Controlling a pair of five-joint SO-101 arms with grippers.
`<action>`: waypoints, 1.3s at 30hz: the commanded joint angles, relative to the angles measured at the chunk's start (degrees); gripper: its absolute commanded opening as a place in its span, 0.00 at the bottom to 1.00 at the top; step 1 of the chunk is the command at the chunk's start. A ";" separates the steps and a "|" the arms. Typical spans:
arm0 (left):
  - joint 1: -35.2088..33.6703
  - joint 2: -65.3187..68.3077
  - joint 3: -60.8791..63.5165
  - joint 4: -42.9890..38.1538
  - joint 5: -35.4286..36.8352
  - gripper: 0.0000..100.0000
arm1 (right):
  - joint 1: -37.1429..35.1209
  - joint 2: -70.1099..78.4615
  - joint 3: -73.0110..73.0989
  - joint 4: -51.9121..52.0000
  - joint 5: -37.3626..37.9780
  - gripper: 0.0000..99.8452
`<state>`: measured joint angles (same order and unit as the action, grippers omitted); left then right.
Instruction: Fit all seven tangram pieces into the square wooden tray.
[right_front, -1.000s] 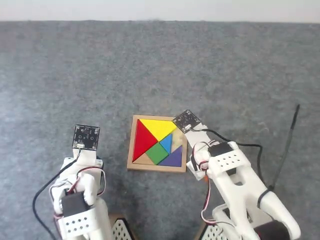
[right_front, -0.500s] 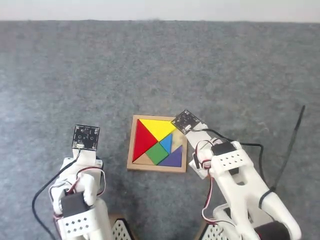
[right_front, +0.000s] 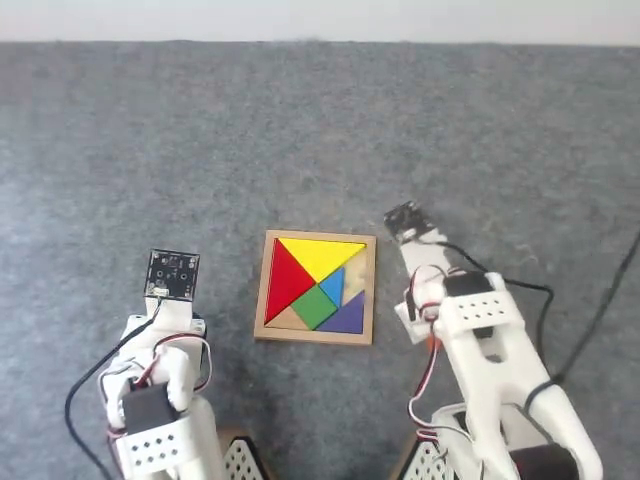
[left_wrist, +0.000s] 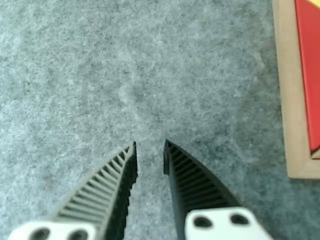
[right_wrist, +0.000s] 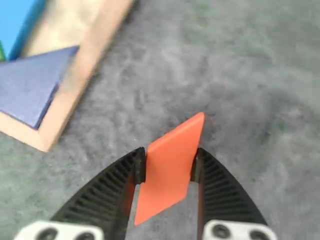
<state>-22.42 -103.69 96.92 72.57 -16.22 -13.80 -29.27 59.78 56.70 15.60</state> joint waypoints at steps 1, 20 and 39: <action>0.18 -0.62 -0.48 0.35 0.44 0.09 | 0.57 -2.07 -6.95 3.91 -5.27 0.13; 0.18 -0.62 -0.48 0.35 0.44 0.09 | -20.18 6.02 -21.10 -7.69 -31.38 0.13; 0.18 -0.62 -0.48 0.35 0.44 0.09 | -16.92 27.38 -31.74 -4.97 -31.82 0.13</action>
<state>-22.42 -103.69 96.92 72.57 -16.22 -32.26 -1.58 30.59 51.60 -16.40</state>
